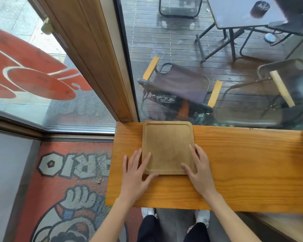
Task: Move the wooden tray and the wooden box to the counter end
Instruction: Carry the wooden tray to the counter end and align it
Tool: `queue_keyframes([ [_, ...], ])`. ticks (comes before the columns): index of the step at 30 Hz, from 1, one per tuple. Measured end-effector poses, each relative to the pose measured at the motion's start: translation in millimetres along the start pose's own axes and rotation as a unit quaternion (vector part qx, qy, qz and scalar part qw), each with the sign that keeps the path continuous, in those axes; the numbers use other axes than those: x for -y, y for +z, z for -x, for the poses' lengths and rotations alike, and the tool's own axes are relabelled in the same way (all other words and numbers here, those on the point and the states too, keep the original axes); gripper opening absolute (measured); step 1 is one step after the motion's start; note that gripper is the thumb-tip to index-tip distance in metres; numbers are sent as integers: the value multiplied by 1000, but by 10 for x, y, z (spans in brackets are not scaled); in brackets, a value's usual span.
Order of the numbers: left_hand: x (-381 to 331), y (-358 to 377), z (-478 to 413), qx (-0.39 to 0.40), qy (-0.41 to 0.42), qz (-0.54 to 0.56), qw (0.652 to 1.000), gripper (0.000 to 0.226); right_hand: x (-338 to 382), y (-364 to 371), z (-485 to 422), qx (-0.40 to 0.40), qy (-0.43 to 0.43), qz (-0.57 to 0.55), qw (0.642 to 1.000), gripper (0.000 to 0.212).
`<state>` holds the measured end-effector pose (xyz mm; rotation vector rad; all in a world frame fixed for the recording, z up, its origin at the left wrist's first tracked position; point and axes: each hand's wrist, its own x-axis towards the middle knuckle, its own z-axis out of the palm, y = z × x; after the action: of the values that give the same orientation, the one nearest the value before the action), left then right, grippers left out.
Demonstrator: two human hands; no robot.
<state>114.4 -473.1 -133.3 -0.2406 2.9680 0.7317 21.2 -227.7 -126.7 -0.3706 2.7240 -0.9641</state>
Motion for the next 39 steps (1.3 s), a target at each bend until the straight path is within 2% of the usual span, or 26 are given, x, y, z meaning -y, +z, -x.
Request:
queue_keyframes([
  [2,47,44,83,38,21,-46,998,82,-105,29,189,13,-32,82,996,83],
  [5,74,58,76,41,20,-54,997,75,-194,81,269,0,-54,139,989,84],
  [9,90,76,90,22,33,-38,999,69,-206,117,254,-20,-65,140,988,80],
  [15,88,69,82,36,53,-110,992,67,-219,130,267,-30,-77,132,988,79],
  [39,56,92,86,53,40,-148,987,70,-215,120,254,-5,-62,144,988,80],
])
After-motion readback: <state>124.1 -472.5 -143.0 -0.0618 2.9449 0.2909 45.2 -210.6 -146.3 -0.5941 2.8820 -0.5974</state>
